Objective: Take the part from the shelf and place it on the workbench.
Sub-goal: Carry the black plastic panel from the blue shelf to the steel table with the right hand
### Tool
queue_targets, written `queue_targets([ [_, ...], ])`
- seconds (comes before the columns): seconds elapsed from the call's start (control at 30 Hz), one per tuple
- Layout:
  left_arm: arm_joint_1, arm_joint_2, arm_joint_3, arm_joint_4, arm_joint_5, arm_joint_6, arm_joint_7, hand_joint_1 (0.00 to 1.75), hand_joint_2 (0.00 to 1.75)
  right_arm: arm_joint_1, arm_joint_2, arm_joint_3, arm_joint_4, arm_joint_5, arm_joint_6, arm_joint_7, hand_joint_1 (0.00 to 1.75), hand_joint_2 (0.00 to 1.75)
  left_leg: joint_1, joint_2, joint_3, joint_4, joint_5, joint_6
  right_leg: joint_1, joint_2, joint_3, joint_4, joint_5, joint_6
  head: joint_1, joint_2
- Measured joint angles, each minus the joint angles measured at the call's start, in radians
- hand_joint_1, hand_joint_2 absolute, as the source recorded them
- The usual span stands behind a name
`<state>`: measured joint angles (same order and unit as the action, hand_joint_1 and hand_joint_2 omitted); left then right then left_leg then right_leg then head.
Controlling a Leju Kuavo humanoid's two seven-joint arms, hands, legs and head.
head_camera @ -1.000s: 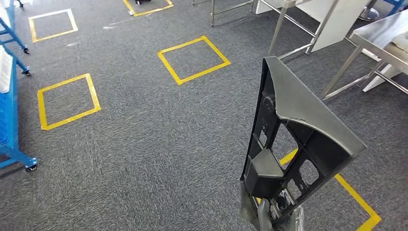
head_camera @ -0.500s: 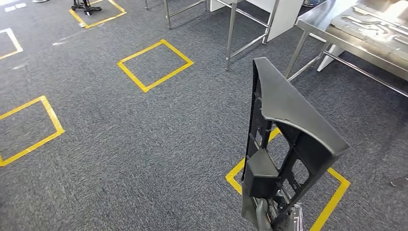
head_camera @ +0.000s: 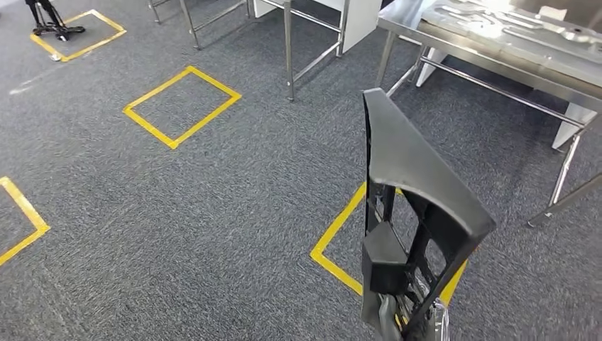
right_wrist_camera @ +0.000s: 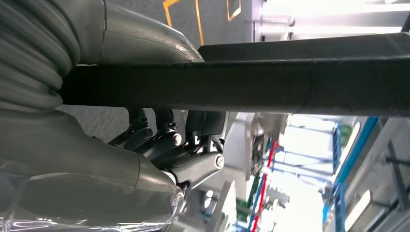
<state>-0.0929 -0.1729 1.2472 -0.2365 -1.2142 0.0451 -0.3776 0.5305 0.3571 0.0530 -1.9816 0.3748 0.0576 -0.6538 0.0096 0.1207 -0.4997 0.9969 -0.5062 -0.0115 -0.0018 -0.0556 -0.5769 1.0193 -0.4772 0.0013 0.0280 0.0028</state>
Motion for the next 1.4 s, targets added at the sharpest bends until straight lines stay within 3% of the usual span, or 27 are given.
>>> queue_targets([
  [0.03, -0.002, 0.0, 0.0, 0.0, 0.0, -0.001, 0.0, 0.0, 0.0, 0.001, 0.0, 0.0, -0.001, 0.001, -0.001, 0.0, 1.75, 1.75, 0.001, 0.002, 0.003, 0.001, -0.003, -0.006, -0.002, 0.011, 0.0, -0.002, 0.002, -0.006, 0.0, 0.0],
  [0.1, -0.003, 0.0, 0.0, 0.0, 0.0, -0.002, 0.0, 0.0, 0.0, 0.003, 0.001, 0.001, -0.003, 0.004, -0.002, 0.0, 1.75, 1.75, 0.005, -0.035, -0.006, 0.034, -0.032, -0.017, -0.007, 0.033, 0.002, -0.008, 0.006, -0.019, -0.002, 0.0],
  [0.17, -0.001, 0.0, -0.001, 0.0, -0.001, -0.003, 0.001, 0.0, 0.0, 0.003, 0.002, 0.003, -0.004, 0.007, -0.002, 0.0, 1.75, 1.75, 0.007, -0.093, -0.058, 0.148, -0.097, -0.021, -0.01, 0.055, 0.002, -0.01, 0.009, -0.029, -0.006, 0.0],
  [0.23, 0.004, 0.0, -0.001, 0.0, -0.002, -0.003, 0.003, 0.0, 0.0, 0.004, 0.002, 0.004, -0.004, 0.009, -0.002, 0.001, 1.75, 1.75, 0.007, -0.111, -0.118, 0.273, -0.142, -0.021, -0.007, 0.084, 0.001, -0.008, 0.009, -0.032, -0.007, 0.0],
  [0.27, 0.006, 0.0, -0.001, 0.0, -0.002, -0.003, 0.004, 0.0, 0.0, 0.005, 0.002, 0.005, -0.004, 0.009, -0.002, 0.001, 1.75, 1.75, 0.007, -0.113, -0.13, 0.292, -0.136, -0.02, -0.006, 0.1, 0.001, -0.006, 0.009, -0.033, -0.007, 0.0],
  [0.33, 0.007, 0.0, -0.001, 0.0, -0.004, -0.003, 0.006, 0.0, 0.0, 0.005, 0.002, 0.005, -0.004, 0.01, -0.002, 0.001, 1.75, 1.75, 0.007, -0.123, -0.104, 0.217, -0.071, -0.015, -0.005, 0.132, 0.001, -0.001, 0.008, -0.031, -0.007, 0.0],
  [0.4, 0.007, 0.001, -0.001, 0.0, -0.005, -0.003, 0.006, 0.0, 0.0, 0.005, 0.002, 0.005, -0.004, 0.01, -0.002, 0.001, 1.75, 1.75, 0.009, -0.176, -0.051, 0.086, -0.012, -0.005, -0.006, 0.159, -0.002, 0.007, 0.006, -0.026, -0.007, 0.0],
  [0.47, 0.007, 0.003, -0.001, 0.0, -0.007, -0.003, 0.007, 0.0, 0.0, 0.006, 0.001, 0.005, -0.004, 0.01, -0.002, 0.002, 1.75, 1.75, 0.008, -0.215, -0.029, 0.025, -0.001, 0.003, -0.009, 0.183, -0.01, 0.01, 0.006, -0.013, -0.008, 0.0],
  [0.53, 0.006, 0.003, -0.001, 0.0, -0.01, -0.003, 0.008, 0.0, 0.0, 0.008, 0.001, 0.006, -0.004, 0.012, -0.001, 0.002, 1.75, 1.75, 0.005, -0.199, -0.026, 0.018, 0.0, 0.011, -0.012, 0.208, -0.017, 0.006, 0.012, 0.003, -0.009, 0.0],
  [0.57, 0.005, 0.002, -0.001, 0.0, -0.01, -0.003, 0.008, 0.0, 0.0, 0.01, 0.001, 0.006, -0.004, 0.014, -0.001, 0.002, 1.75, 1.75, 0.006, -0.186, -0.021, 0.012, 0.004, 0.017, -0.012, 0.205, -0.019, 0.01, 0.01, 0.008, -0.009, 0.0],
  [0.63, 0.004, 0.001, -0.002, 0.0, -0.011, -0.004, 0.008, 0.0, 0.0, 0.012, 0.001, 0.006, -0.006, 0.017, -0.001, 0.003, 1.75, 1.75, 0.01, -0.155, -0.013, -0.003, 0.013, 0.03, -0.007, 0.153, -0.044, 0.062, -0.024, 0.018, -0.002, 0.0],
  [0.7, 0.007, 0.0, -0.002, 0.0, -0.012, -0.006, 0.008, 0.0, 0.0, 0.011, 0.0, 0.007, -0.007, 0.021, -0.001, 0.004, 1.75, 1.75, 0.008, -0.122, -0.011, -0.009, 0.014, 0.036, -0.006, 0.084, -0.101, 0.183, -0.09, 0.026, 0.006, 0.0],
  [0.77, 0.011, 0.0, -0.002, 0.0, -0.012, -0.006, 0.008, 0.0, 0.0, 0.011, 0.0, 0.008, -0.007, 0.023, -0.001, 0.004, 1.75, 1.75, 0.005, -0.088, -0.009, -0.008, 0.009, 0.036, -0.01, 0.062, -0.144, 0.27, -0.118, 0.032, 0.006, 0.0],
  [0.8, 0.012, 0.0, -0.002, 0.0, -0.012, -0.006, 0.009, 0.0, 0.0, 0.012, 0.0, 0.008, -0.007, 0.023, -0.001, 0.004, 1.75, 1.75, 0.005, -0.072, -0.007, -0.008, 0.006, 0.035, -0.011, 0.057, -0.139, 0.264, -0.104, 0.032, 0.006, 0.0],
  [0.83, 0.011, 0.0, -0.002, 0.0, -0.012, -0.006, 0.009, 0.0, 0.0, 0.013, 0.0, 0.008, -0.007, 0.024, -0.001, 0.004, 1.75, 1.75, 0.004, -0.057, -0.002, -0.008, 0.003, 0.033, -0.011, 0.051, -0.112, 0.217, -0.073, 0.031, 0.006, 0.0],
  [0.87, 0.01, 0.0, -0.003, 0.0, -0.012, -0.006, 0.009, 0.0, 0.0, 0.013, 0.0, 0.008, -0.007, 0.024, -0.001, 0.005, 1.75, 1.75, 0.004, -0.045, 0.004, -0.008, -0.002, 0.031, -0.01, 0.036, -0.071, 0.142, -0.038, 0.028, 0.007, 0.0],
  [0.93, 0.009, -0.001, -0.003, 0.0, -0.012, -0.006, 0.009, 0.0, 0.0, 0.013, 0.0, 0.008, -0.008, 0.025, -0.001, 0.005, 1.75, 1.75, 0.0, -0.024, 0.015, -0.009, -0.011, 0.023, -0.002, -0.002, -0.004, 0.024, 0.0, 0.014, 0.006, 0.0],
  [0.97, 0.008, -0.001, -0.003, 0.0, -0.013, -0.006, 0.009, 0.0, 0.0, 0.013, 0.001, 0.009, -0.008, 0.025, -0.001, 0.005, 1.75, 1.75, -0.001, -0.016, 0.018, -0.01, -0.015, 0.019, 0.002, -0.013, 0.01, -0.002, 0.003, 0.007, 0.005, 0.0],
  [1.03, 0.005, -0.001, -0.004, 0.0, -0.014, -0.006, 0.009, 0.0, 0.0, 0.014, 0.001, 0.011, -0.01, 0.026, -0.001, 0.006, 1.75, 1.75, -0.004, 0.001, 0.027, -0.011, -0.019, 0.008, 0.007, -0.003, 0.01, -0.008, 0.0, -0.002, 0.004, 0.0],
  [1.07, 0.003, -0.001, -0.005, 0.0, -0.015, -0.006, 0.009, 0.0, 0.0, 0.015, 0.001, 0.011, -0.011, 0.026, -0.001, 0.006, 1.75, 1.75, -0.003, 0.002, 0.031, -0.011, -0.024, 0.003, 0.004, 0.007, 0.011, -0.011, 0.001, -0.007, 0.003, 0.0],
  [1.13, 0.001, -0.001, -0.008, 0.0, -0.015, -0.006, 0.009, 0.0, 0.0, 0.016, 0.001, 0.013, -0.012, 0.027, -0.001, 0.007, 1.75, 1.75, 0.0, -0.037, 0.021, 0.027, -0.054, -0.006, -0.004, 0.029, 0.015, -0.02, 0.005, -0.018, -0.001, 0.0],
  [1.2, 0.004, -0.001, -0.009, 0.0, -0.016, -0.006, 0.009, 0.0, 0.0, 0.016, 0.001, 0.015, -0.013, 0.027, -0.001, 0.007, 1.75, 1.75, 0.004, -0.094, -0.035, 0.148, -0.118, -0.013, -0.008, 0.052, 0.017, -0.024, 0.007, -0.026, -0.007, 0.0],
  [1.27, 0.009, -0.001, -0.009, 0.0, -0.017, -0.007, 0.01, 0.0, 0.0, 0.016, 0.002, 0.018, -0.012, 0.028, -0.001, 0.008, 1.75, 1.75, 0.005, -0.112, -0.101, 0.274, -0.158, -0.017, -0.008, 0.081, 0.018, -0.022, 0.006, -0.029, -0.01, 0.0],
  [1.3, 0.011, -0.001, -0.009, 0.0, -0.018, -0.007, 0.01, 0.0, 0.0, 0.016, 0.001, 0.018, -0.012, 0.028, -0.001, 0.009, 1.75, 1.75, 0.006, -0.113, -0.115, 0.29, -0.148, -0.018, -0.008, 0.097, 0.019, -0.021, 0.005, -0.029, -0.01, 0.0],
  [1.33, 0.012, -0.001, -0.009, 0.0, -0.018, -0.007, 0.01, 0.0, 0.0, 0.016, 0.001, 0.019, -0.012, 0.028, -0.001, 0.009, 1.75, 1.75, 0.007, -0.115, -0.111, 0.267, -0.118, -0.018, -0.008, 0.114, 0.021, -0.019, 0.004, -0.027, -0.01, 0.0],
  [1.37, 0.013, -0.001, -0.009, 0.0, -0.019, -0.007, 0.01, 0.0, 0.0, 0.016, 0.001, 0.019, -0.012, 0.028, -0.001, 0.009, 1.75, 1.75, 0.009, -0.123, -0.092, 0.209, -0.074, -0.018, -0.009, 0.131, 0.022, -0.015, 0.002, -0.025, -0.01, 0.0],
  [1.4, 0.013, -0.001, -0.009, 0.0, -0.02, -0.007, 0.011, 0.0, 0.0, 0.016, 0.001, 0.02, -0.012, 0.028, -0.001, 0.01, 1.75, 1.75, 0.013, -0.147, -0.067, 0.141, -0.036, -0.016, -0.011, 0.146, 0.022, -0.011, -0.001, -0.021, -0.01, 0.0],
])
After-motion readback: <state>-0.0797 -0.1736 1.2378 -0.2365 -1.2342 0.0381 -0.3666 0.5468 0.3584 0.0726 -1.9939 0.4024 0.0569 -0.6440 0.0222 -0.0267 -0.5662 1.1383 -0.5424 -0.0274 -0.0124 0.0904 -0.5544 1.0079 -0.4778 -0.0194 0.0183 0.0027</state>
